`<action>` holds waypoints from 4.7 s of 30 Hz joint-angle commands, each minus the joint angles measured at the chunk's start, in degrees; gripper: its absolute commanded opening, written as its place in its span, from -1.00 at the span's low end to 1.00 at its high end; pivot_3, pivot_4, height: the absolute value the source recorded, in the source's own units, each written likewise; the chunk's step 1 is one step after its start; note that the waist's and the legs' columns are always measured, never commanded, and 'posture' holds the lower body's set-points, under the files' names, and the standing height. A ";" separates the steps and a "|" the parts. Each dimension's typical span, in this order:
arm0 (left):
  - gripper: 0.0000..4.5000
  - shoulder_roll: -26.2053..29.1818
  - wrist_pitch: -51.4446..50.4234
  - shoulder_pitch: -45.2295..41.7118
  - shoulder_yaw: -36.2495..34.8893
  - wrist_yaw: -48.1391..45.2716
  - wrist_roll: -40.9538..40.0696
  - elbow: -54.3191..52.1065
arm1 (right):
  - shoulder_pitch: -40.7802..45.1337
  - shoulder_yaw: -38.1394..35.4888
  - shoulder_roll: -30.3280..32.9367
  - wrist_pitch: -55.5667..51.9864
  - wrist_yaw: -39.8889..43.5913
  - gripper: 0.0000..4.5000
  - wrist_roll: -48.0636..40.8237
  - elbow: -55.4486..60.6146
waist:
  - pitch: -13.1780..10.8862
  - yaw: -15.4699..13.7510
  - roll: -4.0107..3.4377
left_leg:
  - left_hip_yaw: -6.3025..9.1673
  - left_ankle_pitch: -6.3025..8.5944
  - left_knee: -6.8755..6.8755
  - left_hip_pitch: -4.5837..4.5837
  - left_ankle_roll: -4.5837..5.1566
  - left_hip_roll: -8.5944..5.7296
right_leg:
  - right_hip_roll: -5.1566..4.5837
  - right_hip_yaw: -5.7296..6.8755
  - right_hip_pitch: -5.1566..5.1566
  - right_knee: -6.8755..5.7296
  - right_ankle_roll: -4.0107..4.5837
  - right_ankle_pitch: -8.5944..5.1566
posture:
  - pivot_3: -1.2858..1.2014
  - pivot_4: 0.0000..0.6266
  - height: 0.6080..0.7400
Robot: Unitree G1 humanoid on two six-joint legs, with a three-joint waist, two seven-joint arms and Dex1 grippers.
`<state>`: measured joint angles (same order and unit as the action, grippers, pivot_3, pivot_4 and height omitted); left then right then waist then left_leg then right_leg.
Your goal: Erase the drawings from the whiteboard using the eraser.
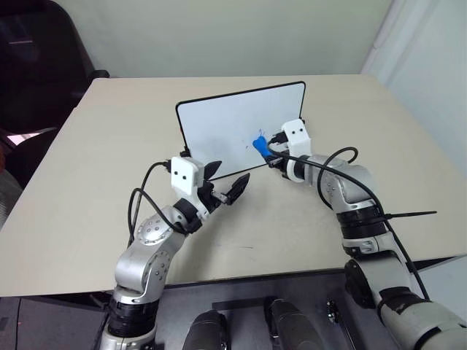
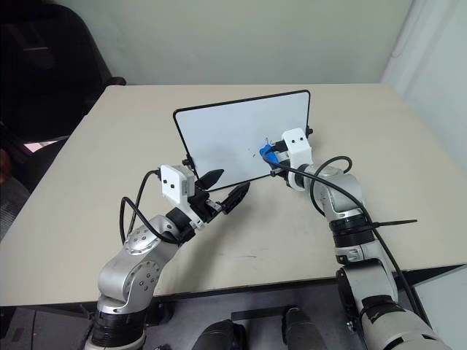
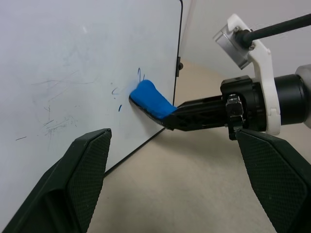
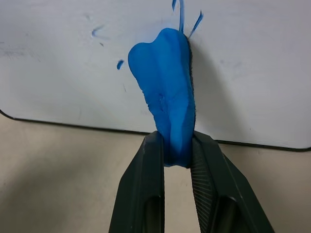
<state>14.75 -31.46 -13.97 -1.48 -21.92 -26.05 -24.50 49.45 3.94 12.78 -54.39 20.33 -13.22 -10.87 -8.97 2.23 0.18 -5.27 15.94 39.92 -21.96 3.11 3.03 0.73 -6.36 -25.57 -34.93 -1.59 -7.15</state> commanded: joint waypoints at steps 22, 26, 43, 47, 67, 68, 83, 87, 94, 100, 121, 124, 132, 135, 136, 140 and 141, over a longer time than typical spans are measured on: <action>1.00 -0.50 0.57 -1.08 0.18 -0.01 -0.50 -1.08 | 4.07 -1.13 -0.67 -3.67 -2.15 -0.71 1.24 -0.42 | 0.00 0.19 0.00 | -0.03 0.00 -0.01 0.00 0.00 0.01 | 0.01 -0.01 -0.05 -0.01 0.03 0.02 | 0.03 -0.52 1.00; 1.00 -0.27 1.02 -0.88 0.01 -0.31 -0.31 -0.69 | 3.35 -0.40 -0.64 -3.88 -1.98 -0.71 1.73 -1.92 | 0.00 0.17 0.00 | -0.03 0.00 0.00 -0.01 0.00 0.01 | 0.00 -0.01 -0.04 -0.02 0.03 0.02 | 0.03 -0.52 1.00; 1.00 -0.43 1.26 -0.76 0.24 -0.97 -0.48 -0.16 | 9.48 -6.29 0.09 -3.24 -3.73 -0.71 0.89 1.97 | 0.00 0.26 -0.01 | -0.04 0.00 -0.02 -0.03 0.00 0.02 | 0.01 -0.01 -0.10 -0.03 0.06 0.03 | 0.03 -0.52 1.00; 1.00 -0.49 1.92 -0.73 0.39 -1.35 -0.17 0.52 | 8.49 -5.12 -0.73 -3.25 -3.06 -0.71 0.94 1.64 | 0.00 0.27 -0.01 | -0.05 0.00 -0.02 -0.03 0.00 0.02 | 0.01 -0.02 -0.10 -0.02 0.06 0.03 | 0.03 -0.52 1.00; 1.00 -0.09 1.69 -0.44 -0.20 -0.16 -0.30 -0.85 | 7.48 2.78 -3.46 -6.01 0.95 -0.71 0.37 2.39 | 0.00 -0.44 0.00 | -0.05 -0.01 -0.10 -0.08 -0.06 0.00 | 0.00 0.05 -0.16 0.02 0.11 -0.11 | 0.03 -0.52 1.00; 1.00 -0.03 1.68 -0.33 -0.26 -0.16 -0.37 -0.95 | 7.78 1.91 -3.32 -5.10 0.35 -0.71 0.57 1.28 | 0.00 -0.50 0.01 | -0.03 -0.01 -0.10 -0.08 -0.07 0.00 | -0.01 0.05 -0.16 0.02 0.12 -0.11 | 0.03 -0.52 1.00; 1.00 -0.23 1.10 -0.77 0.27 0.13 -0.60 -1.10 | 8.40 1.62 -1.38 -6.28 -1.92 -0.71 2.53 -3.57 | 0.00 -0.46 0.01 | -0.04 -0.02 -0.08 -0.08 -0.05 0.01 | 0.00 0.04 -0.17 -0.07 0.20 -0.06 | 0.03 -0.52 1.00; 1.00 -0.03 1.05 -1.00 -0.05 -0.28 -0.87 -0.66 | 7.24 4.59 -0.70 -7.93 -0.48 -0.71 2.85 -2.11 | 0.00 -0.47 0.01 | -0.04 -0.02 -0.08 -0.08 -0.05 0.01 | 0.00 0.06 -0.17 -0.05 0.20 -0.06 | 0.03 -0.52 1.00; 1.00 -0.20 1.58 -0.45 0.03 -0.34 -0.68 -0.53 | 6.56 7.38 -0.33 -8.33 0.30 -0.71 3.38 -0.79 | 0.00 -0.46 0.00 | -0.03 -0.02 -0.10 -0.08 -0.06 0.02 | 0.01 0.06 -0.19 -0.06 0.19 -0.07 | 0.03 -0.52 1.00; 1.00 -0.48 1.41 -0.10 0.25 0.08 -0.58 -1.05 | 7.99 4.99 -1.05 -7.14 -0.59 -0.71 3.02 -1.31 | 0.00 -0.44 0.00 | -0.04 -0.02 -0.10 -0.08 -0.06 0.02 | 0.01 0.06 -0.19 -0.05 0.19 -0.07 | 0.03 -0.52 1.00; 1.00 0.12 1.25 0.94 0.43 -0.52 -0.69 -2.02 | 0.63 -15.35 4.51 -31.81 -2.89 -0.71 -3.29 19.71 | 0.00 -0.61 0.00 | -0.09 -0.01 -0.11 -0.09 -0.07 0.01 | 0.04 0.03 -0.06 -0.05 0.12 -0.11 | 0.03 -0.52 1.00; 1.00 0.37 1.09 1.13 0.50 -0.59 -0.69 -2.37 | -3.29 -18.76 5.00 -37.64 -4.07 -0.71 -5.49 25.37 | 0.00 -0.61 0.01 | -0.10 -0.01 -0.15 -0.08 -0.07 0.01 | 0.08 0.04 0.02 -0.06 0.10 -0.13 | 0.03 -0.52 1.00; 1.00 0.14 0.22 0.64 0.36 -0.40 -1.26 -2.39 | -14.85 -18.49 6.13 -38.11 -8.41 -0.61 -11.34 30.76 | 0.01 -0.61 0.01 | -0.06 -0.01 -0.01 0.00 -0.04 0.00 | 0.06 0.03 -0.01 -0.05 0.03 -0.12 | 0.03 -0.52 1.00; 1.00 0.08 0.03 0.28 0.39 -0.61 -1.48 -2.05 | -16.85 -17.76 6.99 -38.11 -9.29 -0.23 -12.29 32.72 | 0.00 -0.61 0.01 | -0.04 -0.02 0.03 0.01 -0.02 0.00 | 0.06 0.03 0.01 -0.05 0.00 -0.10 | 0.03 -0.52 1.00; 1.00 0.06 0.00 0.23 0.39 -0.64 -1.54 -1.98 | -16.87 -17.63 7.24 -38.11 -9.38 -0.10 -12.30 33.42 | 0.00 -0.60 0.01 | -0.05 -0.02 0.04 0.01 -0.02 0.00 | 0.06 0.03 0.01 -0.05 -0.01 -0.09 | 0.03 -0.52 1.00; 1.00 -0.08 0.11 -0.07 0.61 -0.64 -1.70 -1.39 | -19.15 -13.10 13.43 -37.48 -8.01 0.05 -11.28 39.51 | 0.01 -0.59 0.01 | -0.05 -0.03 0.05 0.01 0.00 0.00 | 0.06 0.04 0.02 -0.03 -0.08 -0.07 | 0.03 -0.52 1.00; 1.00 -0.12 0.26 -0.10 0.65 -0.73 -1.69 -1.13 | -20.53 -11.67 15.78 -36.01 -7.70 0.05 -10.77 40.56 | 0.01 -0.70 0.01 | -0.05 -0.03 0.05 0.01 0.00 0.00 | 0.06 0.05 0.03 -0.03 -0.09 -0.08 | 0.03 -0.52 1.00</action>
<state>14.76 -31.74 -13.36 -0.96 -22.24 -27.20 -24.71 30.31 -9.65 26.10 -91.83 12.00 -24.52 26.37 -8.96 1.54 0.20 -5.27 15.91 39.97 -21.94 3.11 3.03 0.79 -6.28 -25.48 -34.94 -1.71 -7.25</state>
